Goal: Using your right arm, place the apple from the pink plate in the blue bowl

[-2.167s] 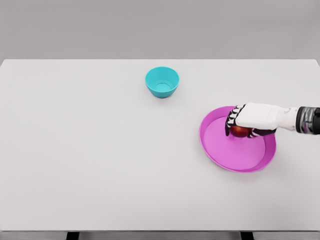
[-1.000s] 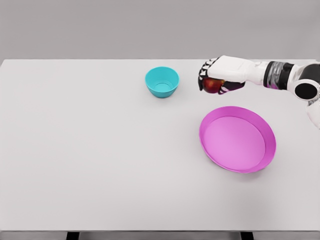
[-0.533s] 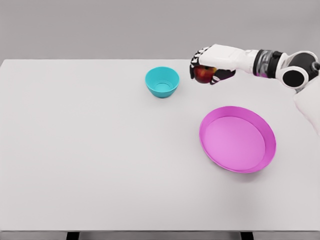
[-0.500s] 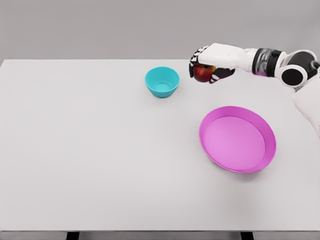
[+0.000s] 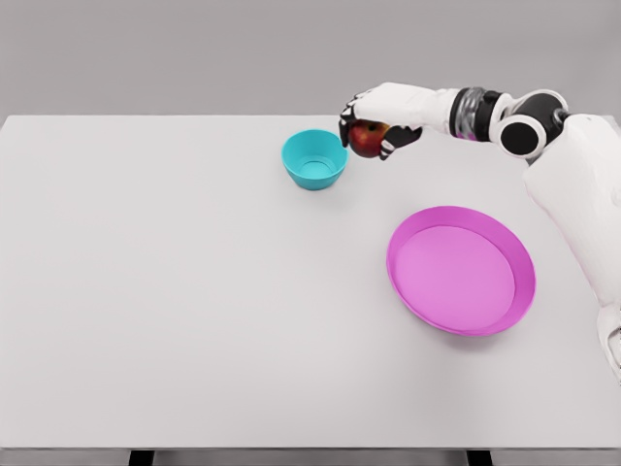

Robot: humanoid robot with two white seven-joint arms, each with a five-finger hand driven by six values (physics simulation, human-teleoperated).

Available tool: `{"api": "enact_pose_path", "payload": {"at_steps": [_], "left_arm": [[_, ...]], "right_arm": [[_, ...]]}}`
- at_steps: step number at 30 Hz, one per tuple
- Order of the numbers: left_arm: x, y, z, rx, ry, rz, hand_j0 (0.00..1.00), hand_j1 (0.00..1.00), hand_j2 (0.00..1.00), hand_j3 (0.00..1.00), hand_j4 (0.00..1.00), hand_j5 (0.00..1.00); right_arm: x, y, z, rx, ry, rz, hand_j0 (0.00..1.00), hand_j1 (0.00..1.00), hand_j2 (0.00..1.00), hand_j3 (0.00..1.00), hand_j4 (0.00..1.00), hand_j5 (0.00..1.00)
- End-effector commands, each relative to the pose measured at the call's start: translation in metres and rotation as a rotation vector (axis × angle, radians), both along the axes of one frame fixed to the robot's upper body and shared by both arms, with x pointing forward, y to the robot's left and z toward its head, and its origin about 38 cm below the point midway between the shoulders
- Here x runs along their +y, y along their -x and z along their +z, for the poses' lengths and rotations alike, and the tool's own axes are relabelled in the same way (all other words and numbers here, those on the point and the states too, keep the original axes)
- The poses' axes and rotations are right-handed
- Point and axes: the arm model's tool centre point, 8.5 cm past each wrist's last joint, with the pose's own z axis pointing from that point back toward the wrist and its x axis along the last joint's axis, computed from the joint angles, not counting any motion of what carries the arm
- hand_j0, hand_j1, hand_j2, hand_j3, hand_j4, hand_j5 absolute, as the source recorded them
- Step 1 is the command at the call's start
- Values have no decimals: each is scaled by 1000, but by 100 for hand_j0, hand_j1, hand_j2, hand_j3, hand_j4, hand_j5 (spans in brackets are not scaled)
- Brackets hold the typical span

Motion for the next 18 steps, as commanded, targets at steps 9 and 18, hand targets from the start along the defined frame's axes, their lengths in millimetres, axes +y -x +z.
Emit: {"api": "enact_pose_path", "payload": {"at_steps": [9, 18], "left_arm": [[0, 0, 0, 0, 0, 0, 100, 100, 100, 100, 100, 100], [0, 0, 0, 0, 0, 0, 100, 100, 100, 100, 100, 100]], "right_arm": [[28, -15, -4, 27, 26, -17, 46, 46, 46, 46, 46, 46], [49, -18, -3, 26, 50, -22, 46, 46, 46, 46, 46, 46]]}}
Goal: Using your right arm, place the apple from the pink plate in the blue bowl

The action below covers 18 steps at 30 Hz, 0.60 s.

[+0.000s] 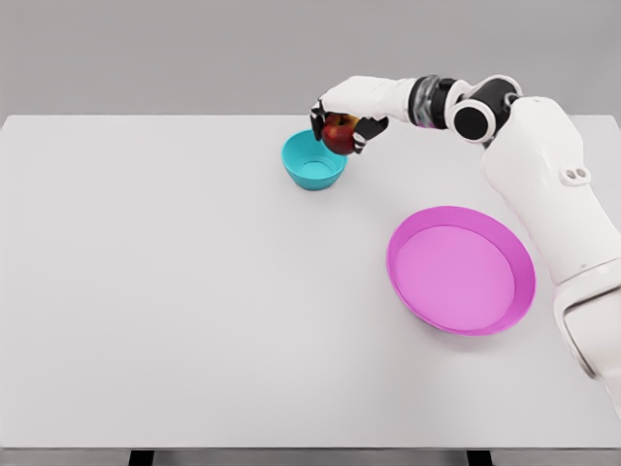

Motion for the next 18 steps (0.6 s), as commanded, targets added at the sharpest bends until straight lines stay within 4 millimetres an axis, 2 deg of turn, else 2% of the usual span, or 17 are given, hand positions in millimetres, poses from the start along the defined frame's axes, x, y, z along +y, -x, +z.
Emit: {"api": "enact_pose_path", "payload": {"at_steps": [1, 7, 12, 18], "left_arm": [[0, 0, 0, 1, 0, 0, 100, 100, 100, 100, 100, 100], [0, 0, 0, 0, 0, 0, 100, 100, 100, 100, 100, 100], [0, 0, 0, 0, 0, 0, 100, 100, 100, 100, 100, 100], [0, 0, 0, 1, 0, 0, 100, 100, 100, 100, 100, 100]], "right_arm": [[5, -1, -4, 14, 0, -9, 46, 46, 46, 46, 46, 46], [13, -6, -8, 29, 36, -15, 46, 46, 46, 46, 46, 46], [31, -6, -13, 52, 48, -7, 46, 46, 46, 46, 46, 46], [43, -6, -8, 43, 62, 9, 46, 46, 46, 46, 46, 46]]}}
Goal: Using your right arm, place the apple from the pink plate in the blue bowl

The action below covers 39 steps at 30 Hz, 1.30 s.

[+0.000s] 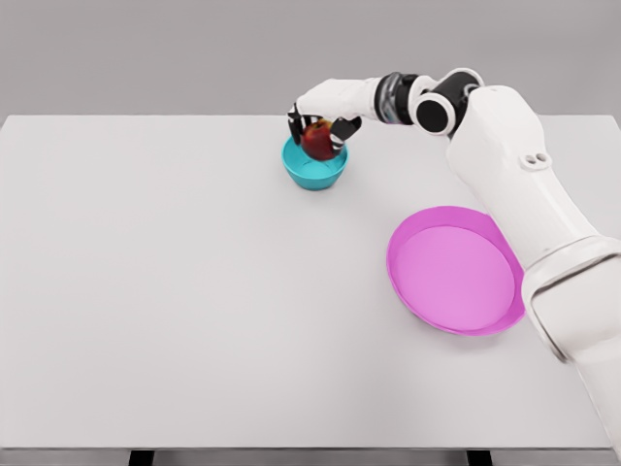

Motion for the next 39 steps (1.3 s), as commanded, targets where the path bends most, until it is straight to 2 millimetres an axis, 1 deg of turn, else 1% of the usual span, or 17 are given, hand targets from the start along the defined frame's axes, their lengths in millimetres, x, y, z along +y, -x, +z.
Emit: {"api": "enact_pose_path", "payload": {"at_steps": [1, 2, 16, 17, 18, 19, 20, 25, 27, 28, 31, 32, 33, 34, 35, 36, 39], "left_arm": [[0, 0, 0, -1, 0, 0, 100, 100, 100, 100, 100, 100], [0, 0, 0, 1, 0, 0, 100, 100, 100, 100, 100, 100], [0, 0, 0, -1, 0, 0, 100, 100, 100, 100, 100, 100], [0, 0, 0, -1, 0, 0, 100, 100, 100, 100, 100, 100], [0, 0, 0, -1, 0, 0, 100, 100, 100, 100, 100, 100], [0, 0, 0, 1, 0, 0, 100, 100, 100, 100, 100, 100], [0, 0, 0, -1, 0, 0, 100, 100, 100, 100, 100, 100], [0, 0, 0, -1, 0, 0, 100, 100, 100, 100, 100, 100], [0, 0, 0, -1, 0, 0, 100, 100, 100, 100, 100, 100], [0, 0, 0, -1, 0, 0, 100, 100, 100, 100, 100, 100], [0, 0, 0, -1, 0, 0, 100, 100, 100, 100, 100, 100], [0, 0, 0, -1, 0, 0, 100, 100, 100, 100, 100, 100], [0, 0, 0, 1, 0, 0, 100, 100, 100, 100, 100, 100], [0, 0, 0, -1, 0, 0, 100, 100, 100, 100, 100, 100], [0, 0, 0, 1, 0, 0, 100, 100, 100, 100, 100, 100], [0, 0, 0, -1, 0, 0, 100, 100, 100, 100, 100, 100], [0, 0, 0, -1, 0, 0, 100, 100, 100, 100, 100, 100]], "right_arm": [[5, 1, -4, 10, 4, 3, 46, 46, 46, 46, 46, 46], [5, 1, -7, 16, 9, 1, 46, 46, 46, 46, 46, 46], [11, 2, -5, 14, 8, 9, 47, 47, 47, 47, 47, 47], [11, 2, -5, 14, 8, 9, 49, 49, 49, 49, 49, 49], [10, 1, -6, 18, 7, 1, 82, 82, 82, 82, 82, 82], [6, -2, -7, 28, 4, -48, 100, 100, 100, 100, 100, 100], [2, -6, -8, 37, 6, -111, 100, 100, 100, 100, 100, 100], [5, -6, -5, 29, 10, -103, 100, 100, 100, 100, 100, 100], [1, -8, 10, -4, 8, -95, 100, 100, 100, 100, 100, 100], [4, -7, 25, -39, -3, -60, 100, 100, 100, 100, 100, 100], [-33, -2, 54, -126, -34, -13, 100, 100, 100, 100, 100, 100], [-48, 4, 73, -174, -93, 26, 100, 100, 100, 100, 100, 100], [-66, 10, 74, -184, -133, 59, 100, 100, 100, 100, 100, 100], [-80, 13, 75, -181, -176, 44, 100, 100, 100, 100, 100, 100], [-102, 19, 75, -177, -216, 24, 100, 100, 100, 100, 100, 100], [-115, 23, 74, -180, -224, 14, 100, 100, 100, 100, 100, 100], [-153, 51, 66, -213, -236, -2, 100, 100, 100, 100, 100, 100]]}}
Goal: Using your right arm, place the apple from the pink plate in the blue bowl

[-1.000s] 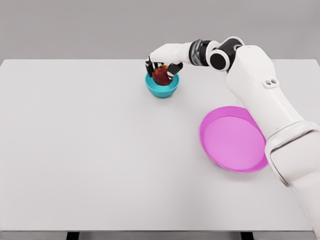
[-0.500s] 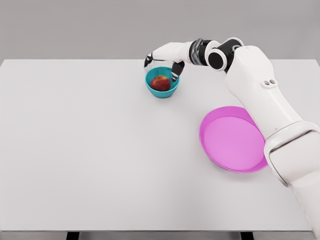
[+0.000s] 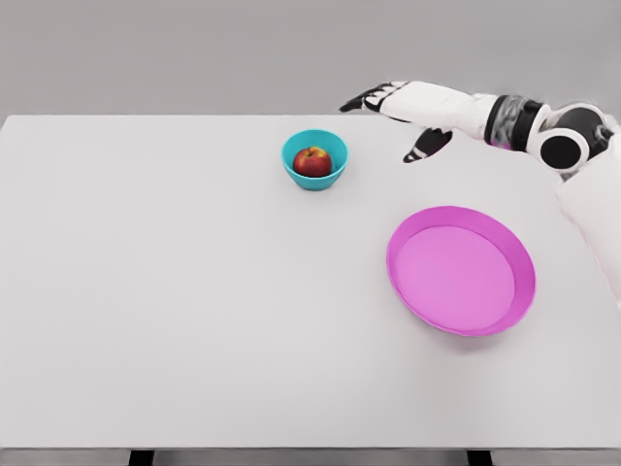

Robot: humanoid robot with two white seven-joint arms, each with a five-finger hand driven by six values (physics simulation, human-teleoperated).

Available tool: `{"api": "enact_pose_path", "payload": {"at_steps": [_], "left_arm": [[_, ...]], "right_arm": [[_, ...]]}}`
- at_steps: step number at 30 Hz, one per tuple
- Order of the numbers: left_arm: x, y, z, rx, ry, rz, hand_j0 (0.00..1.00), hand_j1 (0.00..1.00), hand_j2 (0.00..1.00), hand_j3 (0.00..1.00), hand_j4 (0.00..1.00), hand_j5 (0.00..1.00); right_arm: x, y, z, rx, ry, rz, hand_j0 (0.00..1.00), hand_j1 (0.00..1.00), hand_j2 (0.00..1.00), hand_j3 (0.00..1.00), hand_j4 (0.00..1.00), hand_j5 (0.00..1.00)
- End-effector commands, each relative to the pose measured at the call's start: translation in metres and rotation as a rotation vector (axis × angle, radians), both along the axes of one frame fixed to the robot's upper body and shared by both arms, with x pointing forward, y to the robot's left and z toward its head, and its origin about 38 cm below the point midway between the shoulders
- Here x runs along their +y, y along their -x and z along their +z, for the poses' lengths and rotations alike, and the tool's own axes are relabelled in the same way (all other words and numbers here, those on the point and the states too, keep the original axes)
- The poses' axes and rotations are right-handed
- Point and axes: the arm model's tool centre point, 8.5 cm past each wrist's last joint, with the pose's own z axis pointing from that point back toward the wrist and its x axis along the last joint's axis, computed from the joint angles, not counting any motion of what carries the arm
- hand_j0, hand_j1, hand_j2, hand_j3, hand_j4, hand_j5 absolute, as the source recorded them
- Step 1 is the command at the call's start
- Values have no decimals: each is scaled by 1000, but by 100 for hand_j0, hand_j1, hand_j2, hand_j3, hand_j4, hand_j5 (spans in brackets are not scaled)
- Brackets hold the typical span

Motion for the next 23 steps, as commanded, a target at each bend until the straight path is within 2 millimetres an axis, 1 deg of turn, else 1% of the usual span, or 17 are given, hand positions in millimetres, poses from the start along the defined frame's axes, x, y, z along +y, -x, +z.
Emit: {"api": "enact_pose_path", "payload": {"at_steps": [1, 3, 5, 6, 8, 9, 10, 13, 15, 16, 17, 19, 23], "left_arm": [[0, 0, 0, 0, 0, 0, 100, 100, 100, 100, 100, 100], [0, 0, 0, 1, 0, 0, 100, 100, 100, 100, 100, 100], [0, 0, 0, 0, 0, 0, 100, 100, 100, 100, 100, 100], [0, 0, 0, 0, 0, 0, 100, 100, 100, 100, 100, 100], [0, 0, 0, 0, 0, 0, 100, 100, 100, 100, 100, 100], [0, 0, 0, 0, 0, 0, 100, 100, 100, 100, 100, 100], [0, 0, 0, 0, 0, 0, 100, 100, 100, 100, 100, 100], [0, 0, 0, 0, 0, 0, 100, 100, 100, 100, 100, 100], [0, 0, 0, 0, 0, 0, 100, 100, 100, 100, 100, 100], [0, 0, 0, 0, 0, 0, 100, 100, 100, 100, 100, 100], [0, 0, 0, 0, 0, 0, 100, 100, 100, 100, 100, 100], [0, 0, 0, 0, 0, 0, 100, 100, 100, 100, 100, 100], [0, 0, 0, 0, 0, 0, 100, 100, 100, 100, 100, 100]], "right_arm": [[-32, 14, 60, -155, -71, -17, 100, 100, 100, 100, 100, 100], [-53, 39, 58, -204, -162, -58, 100, 100, 100, 100, 100, 100], [-63, 55, 56, -233, -195, -77, 100, 100, 100, 100, 100, 100], [-65, 59, 56, -240, -200, -78, 100, 100, 100, 100, 100, 100], [-69, 62, 51, -231, -191, -86, 100, 100, 100, 100, 100, 100], [-76, 65, 44, -218, -195, -104, 100, 100, 100, 100, 100, 100], [-79, 67, 38, -207, -199, -114, 100, 100, 100, 100, 100, 100], [-83, 73, 20, -169, -196, -127, 100, 100, 100, 100, 100, 100], [-98, 79, 11, -155, -209, -169, 100, 100, 100, 100, 100, 100], [-102, 81, 9, -152, -212, -179, 100, 100, 100, 100, 100, 100], [-107, 85, 0, -134, -211, -194, 100, 100, 100, 100, 100, 100], [-112, 90, -10, -113, -211, -209, 100, 100, 100, 100, 100, 100], [-118, 93, -14, -104, -205, -222, 100, 100, 100, 100, 100, 100]]}}
